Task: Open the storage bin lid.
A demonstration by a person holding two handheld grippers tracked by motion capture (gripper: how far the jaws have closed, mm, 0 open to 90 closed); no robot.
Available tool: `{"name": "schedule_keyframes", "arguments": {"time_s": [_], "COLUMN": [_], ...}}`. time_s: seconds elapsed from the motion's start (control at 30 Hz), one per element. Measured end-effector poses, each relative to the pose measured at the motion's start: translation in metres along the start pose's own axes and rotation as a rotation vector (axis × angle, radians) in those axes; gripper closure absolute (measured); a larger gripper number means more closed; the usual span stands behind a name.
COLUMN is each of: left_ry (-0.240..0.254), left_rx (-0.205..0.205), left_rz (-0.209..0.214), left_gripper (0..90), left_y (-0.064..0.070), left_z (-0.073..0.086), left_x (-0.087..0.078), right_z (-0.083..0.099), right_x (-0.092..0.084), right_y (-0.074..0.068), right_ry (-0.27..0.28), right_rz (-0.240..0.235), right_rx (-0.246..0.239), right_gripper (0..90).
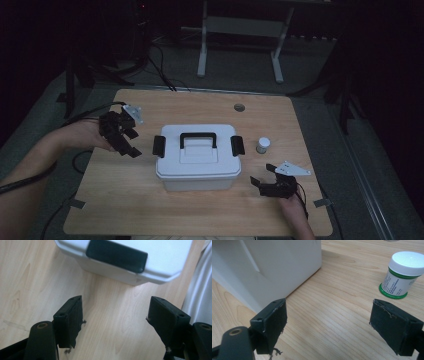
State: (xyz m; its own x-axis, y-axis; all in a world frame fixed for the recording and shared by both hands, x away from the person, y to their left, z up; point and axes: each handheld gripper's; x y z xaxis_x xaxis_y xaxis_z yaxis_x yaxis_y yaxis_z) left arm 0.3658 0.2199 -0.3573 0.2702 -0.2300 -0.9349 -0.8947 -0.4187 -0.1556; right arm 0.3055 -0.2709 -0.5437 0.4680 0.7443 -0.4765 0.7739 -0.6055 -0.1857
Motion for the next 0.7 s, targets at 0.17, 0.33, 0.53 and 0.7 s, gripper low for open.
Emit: {"name": "schedule_keyframes", "arguments": {"time_s": [0.17,0.33,0.53,0.7], "left_ry": [-0.001,-0.003,-0.008,-0.008], "left_rx": [0.036,0.064,0.098,0.117], "left_rz": [0.006,0.006,0.012,0.015], "left_gripper": [28.2,28.2,28.2,28.2], "left_y": [0.003,0.005,0.007,0.009], "left_z": [-0.018,-0.035,-0.053,-0.066], "left_x": [0.001,0.003,0.007,0.01], "right_z": [0.0,0.001,0.001,0.002], "right_x": [0.0,0.0,0.0,0.0], "right_y": [0.0,0.001,0.001,0.0], "right_ry": [0.0,0.002,0.002,0.001], "right_rz": [-0.001,-0.004,-0.007,-0.01], "right_rx": [-0.001,0.001,0.0,-0.004], "right_gripper": [14.0,14.0,14.0,14.0]}}
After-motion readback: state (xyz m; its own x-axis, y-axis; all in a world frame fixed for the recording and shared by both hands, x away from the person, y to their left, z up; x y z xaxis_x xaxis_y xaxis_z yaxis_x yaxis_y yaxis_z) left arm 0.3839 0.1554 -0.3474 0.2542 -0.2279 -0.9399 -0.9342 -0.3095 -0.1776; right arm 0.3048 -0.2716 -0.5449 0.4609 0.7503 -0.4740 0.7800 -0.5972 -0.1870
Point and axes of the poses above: each handheld gripper's, and its own axes: x roughly forward along the jaws, z roughly out of its underside, y roughly to its right, and after that the axes turned 12 degrees about -z, right-handed
